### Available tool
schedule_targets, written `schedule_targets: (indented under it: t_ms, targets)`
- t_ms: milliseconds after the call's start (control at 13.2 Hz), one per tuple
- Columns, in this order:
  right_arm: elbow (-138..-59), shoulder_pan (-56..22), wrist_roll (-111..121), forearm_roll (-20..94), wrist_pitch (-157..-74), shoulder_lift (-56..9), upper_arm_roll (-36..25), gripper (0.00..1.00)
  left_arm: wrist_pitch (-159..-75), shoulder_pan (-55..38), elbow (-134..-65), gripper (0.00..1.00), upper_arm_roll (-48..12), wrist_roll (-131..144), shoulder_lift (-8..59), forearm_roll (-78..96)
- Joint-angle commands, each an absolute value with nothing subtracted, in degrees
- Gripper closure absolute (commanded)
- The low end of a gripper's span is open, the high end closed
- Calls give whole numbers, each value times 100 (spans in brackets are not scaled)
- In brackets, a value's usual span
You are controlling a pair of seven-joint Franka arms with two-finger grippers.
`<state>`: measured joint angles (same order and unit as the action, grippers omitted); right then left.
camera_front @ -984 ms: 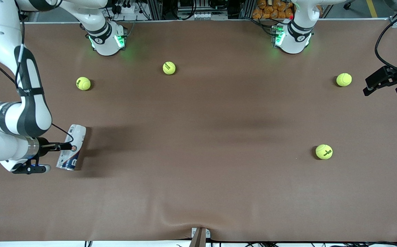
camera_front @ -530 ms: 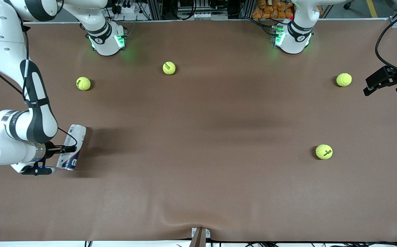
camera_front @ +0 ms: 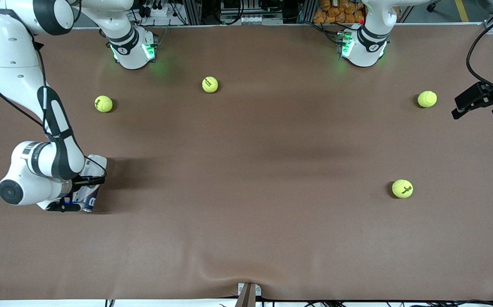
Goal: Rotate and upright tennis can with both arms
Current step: 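Close the right gripper around the can's open end and lift it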
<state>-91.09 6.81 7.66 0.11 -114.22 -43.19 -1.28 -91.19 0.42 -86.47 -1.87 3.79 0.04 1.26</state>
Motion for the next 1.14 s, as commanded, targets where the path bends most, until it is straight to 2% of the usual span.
schedule_targets:
  t_ms: [0, 227, 379, 454, 530, 681, 1060]
  targets:
    - [-9105, 809, 1037, 0, -11514, -4421, -53, 0, -9053, 97, -8657, 0, -220, 360, -62, 79]
    - [-9035, 782, 1037, 9, -11514, -4403, -44, 0, -9044, 97, -8666, 0, -220, 325, -62, 35]
    - [-8991, 773, 1290, 0, -11470, -4386, -44, 35, -8966, 97, -8675, 0, -220, 308, -62, 35]
    - [-8956, 782, 1588, 0, -11461, -4386, -44, 45, -8921, 97, -8666, 0, -211, 299, -62, 35]
    - [-8904, 774, 1774, 0, -11470, -4386, -44, 46, -8921, 97, -8666, 0, -211, 316, -62, 26]
    - [-8764, 695, 2020, -44, -11461, -4386, -35, 39, -8921, 97, -8666, 0, -220, 351, -62, 26]
    - [-8316, 72, 3321, 18, -11452, -4360, 166, 34, -8921, 97, -8666, 0, -220, 360, -62, 26]
